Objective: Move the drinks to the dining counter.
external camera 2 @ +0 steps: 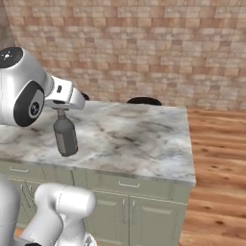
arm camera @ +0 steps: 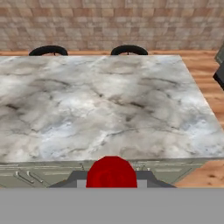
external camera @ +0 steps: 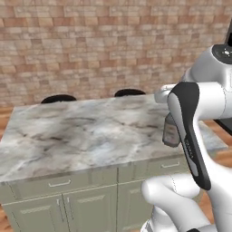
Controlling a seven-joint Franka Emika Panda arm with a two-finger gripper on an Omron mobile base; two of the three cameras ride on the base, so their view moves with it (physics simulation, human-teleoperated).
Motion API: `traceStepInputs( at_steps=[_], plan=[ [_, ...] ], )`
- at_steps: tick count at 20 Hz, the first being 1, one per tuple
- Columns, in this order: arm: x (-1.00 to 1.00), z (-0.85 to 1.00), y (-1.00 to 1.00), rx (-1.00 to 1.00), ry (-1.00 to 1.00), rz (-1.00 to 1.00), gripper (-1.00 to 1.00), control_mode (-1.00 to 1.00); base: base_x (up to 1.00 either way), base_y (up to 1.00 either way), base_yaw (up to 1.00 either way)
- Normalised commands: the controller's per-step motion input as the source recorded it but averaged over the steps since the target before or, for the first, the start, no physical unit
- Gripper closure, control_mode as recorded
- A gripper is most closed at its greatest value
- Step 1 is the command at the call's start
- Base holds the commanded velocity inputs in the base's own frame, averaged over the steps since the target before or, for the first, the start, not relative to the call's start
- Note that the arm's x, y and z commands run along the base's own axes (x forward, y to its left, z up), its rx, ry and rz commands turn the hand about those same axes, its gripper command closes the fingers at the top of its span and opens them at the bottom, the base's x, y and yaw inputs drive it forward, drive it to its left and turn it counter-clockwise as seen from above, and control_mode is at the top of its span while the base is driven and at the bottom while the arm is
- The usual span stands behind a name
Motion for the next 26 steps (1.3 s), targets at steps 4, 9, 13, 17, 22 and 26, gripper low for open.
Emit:
traceStepInputs(
  at_steps=[4,9,13,17,22,26],
  plan=[
    [0.00,0.00,0.00,0.00,0.00,0.00,1.00,1.00,0.37,0.00,0.04],
    [0.00,0.00,0.00,0.00,0.00,0.00,1.00,1.00,0.42,0.00,0.04],
    [0.00,0.00,0.00,0.00,0.00,0.00,1.00,1.00,0.46,0.00,0.03],
    [0.00,0.00,0.00,0.00,0.00,0.00,1.00,1.00,0.45,0.00,0.03],
    [0.00,0.00,0.00,0.00,0.00,0.00,1.00,1.00,0.42,0.00,0.03],
    [0.00,0.00,0.00,0.00,0.00,0.00,1.00,1.00,0.44,0.00,0.02]
  ],
)
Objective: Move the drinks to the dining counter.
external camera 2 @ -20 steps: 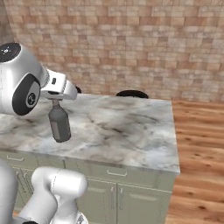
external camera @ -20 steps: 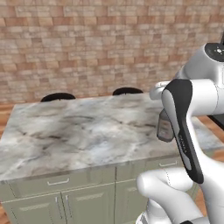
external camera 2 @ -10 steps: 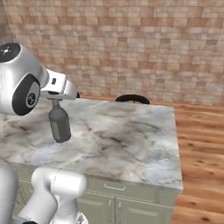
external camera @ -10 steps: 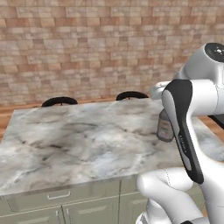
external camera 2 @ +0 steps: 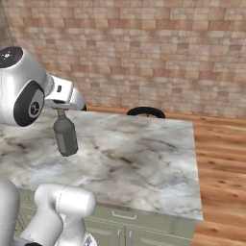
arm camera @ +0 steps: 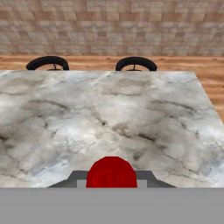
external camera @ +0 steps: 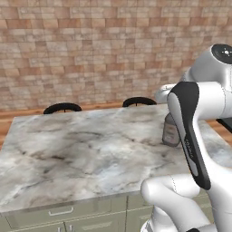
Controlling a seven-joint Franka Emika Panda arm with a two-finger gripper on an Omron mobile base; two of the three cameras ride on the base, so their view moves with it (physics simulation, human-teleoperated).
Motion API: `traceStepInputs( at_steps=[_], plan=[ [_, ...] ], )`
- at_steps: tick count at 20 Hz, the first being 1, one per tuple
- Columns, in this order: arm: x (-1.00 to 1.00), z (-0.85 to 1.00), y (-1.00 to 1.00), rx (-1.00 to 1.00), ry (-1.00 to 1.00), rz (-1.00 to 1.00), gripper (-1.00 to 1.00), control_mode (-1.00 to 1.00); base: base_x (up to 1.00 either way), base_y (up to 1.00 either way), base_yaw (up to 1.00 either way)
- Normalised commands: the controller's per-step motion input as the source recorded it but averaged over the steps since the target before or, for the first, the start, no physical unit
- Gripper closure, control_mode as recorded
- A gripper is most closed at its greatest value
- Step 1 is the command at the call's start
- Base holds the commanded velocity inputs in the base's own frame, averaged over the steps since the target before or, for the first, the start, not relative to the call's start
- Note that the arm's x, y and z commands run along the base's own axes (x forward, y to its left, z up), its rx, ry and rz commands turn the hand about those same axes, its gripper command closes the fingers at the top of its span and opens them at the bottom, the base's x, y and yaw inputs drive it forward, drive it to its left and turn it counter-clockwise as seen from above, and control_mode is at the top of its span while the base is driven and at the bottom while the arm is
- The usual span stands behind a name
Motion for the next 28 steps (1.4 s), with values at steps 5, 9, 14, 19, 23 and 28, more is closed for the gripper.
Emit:
traceStepInputs(
  at_steps=[5,9,14,19,23,28],
  plan=[
    [0.00,0.00,0.00,0.00,0.00,0.00,1.00,1.00,0.38,0.00,0.01],
    [0.00,0.00,0.00,0.00,0.00,0.00,1.00,1.00,0.35,0.00,0.00],
    [0.00,0.00,0.00,0.00,0.00,0.00,1.00,1.00,0.33,0.00,0.00],
    [0.16,-0.02,0.00,0.00,0.05,0.00,1.00,-1.00,0.12,0.00,0.00],
    [0.35,-0.08,0.00,0.00,0.07,0.00,1.00,-1.00,0.00,0.00,0.00],
    [0.47,-0.18,0.00,0.00,0.05,0.00,1.00,-1.00,0.00,0.00,0.00]
  ],
)
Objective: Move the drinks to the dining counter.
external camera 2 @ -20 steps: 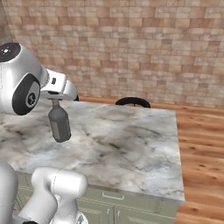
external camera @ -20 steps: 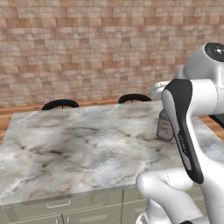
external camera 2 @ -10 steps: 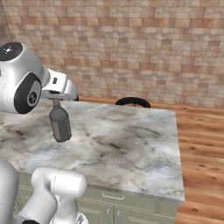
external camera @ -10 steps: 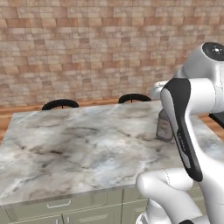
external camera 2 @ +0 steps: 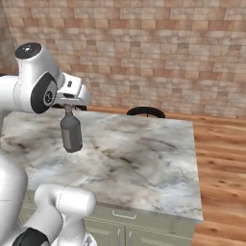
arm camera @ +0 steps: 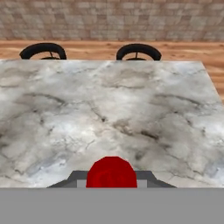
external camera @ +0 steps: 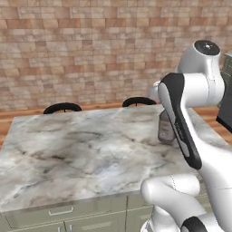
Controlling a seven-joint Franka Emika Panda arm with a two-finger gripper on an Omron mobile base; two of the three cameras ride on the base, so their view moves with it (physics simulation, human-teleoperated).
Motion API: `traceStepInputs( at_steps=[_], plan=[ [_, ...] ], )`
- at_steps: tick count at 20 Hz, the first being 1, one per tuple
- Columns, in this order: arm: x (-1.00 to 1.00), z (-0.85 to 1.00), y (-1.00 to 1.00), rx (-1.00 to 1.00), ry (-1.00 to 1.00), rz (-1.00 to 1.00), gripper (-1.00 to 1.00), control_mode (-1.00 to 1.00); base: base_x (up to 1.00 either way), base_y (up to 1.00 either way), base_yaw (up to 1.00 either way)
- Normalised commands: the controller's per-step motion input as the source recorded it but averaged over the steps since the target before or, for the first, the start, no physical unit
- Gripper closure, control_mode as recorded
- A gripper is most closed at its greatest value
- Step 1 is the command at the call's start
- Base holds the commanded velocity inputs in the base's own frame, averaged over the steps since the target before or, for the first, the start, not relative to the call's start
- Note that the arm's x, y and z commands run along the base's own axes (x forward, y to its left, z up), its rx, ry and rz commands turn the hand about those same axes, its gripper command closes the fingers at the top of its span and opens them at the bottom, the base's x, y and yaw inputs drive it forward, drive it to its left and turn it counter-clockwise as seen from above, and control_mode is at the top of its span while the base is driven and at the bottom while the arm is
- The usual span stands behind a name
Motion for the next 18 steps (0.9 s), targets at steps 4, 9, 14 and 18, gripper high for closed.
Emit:
traceStepInputs(
  at_steps=[4,9,14,18],
  plan=[
    [0.52,-0.23,0.00,0.00,0.03,0.00,1.00,-1.00,0.00,0.00,0.00],
    [0.52,-0.24,0.00,0.00,0.00,0.00,1.00,-1.00,0.00,0.00,0.00],
    [0.38,-0.25,0.00,0.00,0.00,0.01,1.00,-1.00,0.00,0.00,0.00],
    [0.35,-0.26,0.00,0.00,0.00,0.01,1.00,-1.00,0.00,0.00,0.00]
  ],
)
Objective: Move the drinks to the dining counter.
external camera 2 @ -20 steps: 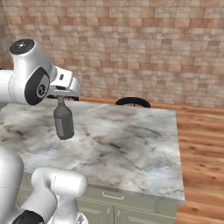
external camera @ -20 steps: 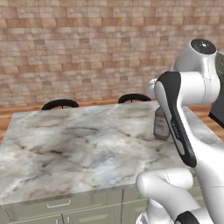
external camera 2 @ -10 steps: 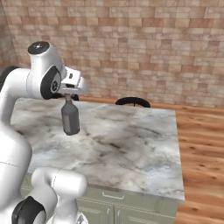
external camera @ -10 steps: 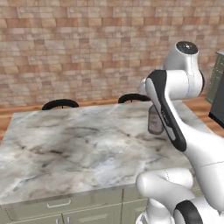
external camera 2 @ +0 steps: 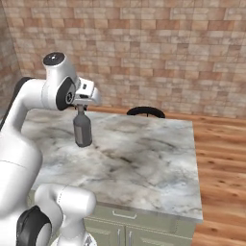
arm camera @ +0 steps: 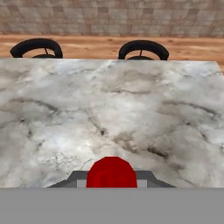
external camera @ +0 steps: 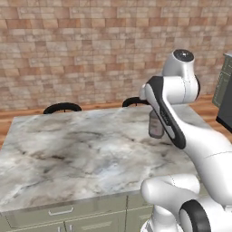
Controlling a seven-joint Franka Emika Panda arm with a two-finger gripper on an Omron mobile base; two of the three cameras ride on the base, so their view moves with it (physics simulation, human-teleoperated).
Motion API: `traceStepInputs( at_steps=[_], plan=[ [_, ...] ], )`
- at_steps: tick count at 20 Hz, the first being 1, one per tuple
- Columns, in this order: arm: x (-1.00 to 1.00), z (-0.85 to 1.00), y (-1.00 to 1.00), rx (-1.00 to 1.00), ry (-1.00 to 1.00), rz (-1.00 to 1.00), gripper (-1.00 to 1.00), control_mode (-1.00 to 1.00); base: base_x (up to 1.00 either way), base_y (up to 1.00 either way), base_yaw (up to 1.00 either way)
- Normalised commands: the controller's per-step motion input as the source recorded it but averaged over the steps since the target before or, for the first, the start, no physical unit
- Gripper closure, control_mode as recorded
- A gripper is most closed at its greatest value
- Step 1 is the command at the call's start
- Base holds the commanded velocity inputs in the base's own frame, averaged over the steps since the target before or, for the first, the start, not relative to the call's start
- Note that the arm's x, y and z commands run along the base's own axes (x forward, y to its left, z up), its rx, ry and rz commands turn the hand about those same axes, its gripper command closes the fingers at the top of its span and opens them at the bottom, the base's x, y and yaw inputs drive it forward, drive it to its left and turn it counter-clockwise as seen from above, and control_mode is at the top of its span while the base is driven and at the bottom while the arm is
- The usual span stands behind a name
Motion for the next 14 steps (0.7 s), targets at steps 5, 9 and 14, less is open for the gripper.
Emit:
traceStepInputs(
  at_steps=[5,9,14],
  plan=[
    [0.33,-0.31,0.00,0.00,0.00,0.01,1.00,-1.00,0.00,0.00,0.00],
    [0.26,-0.24,0.00,0.00,0.00,0.01,1.00,-1.00,0.00,0.00,0.00],
    [0.20,-0.21,0.00,0.00,0.00,0.01,1.00,-1.00,0.00,0.00,0.00]
  ],
)
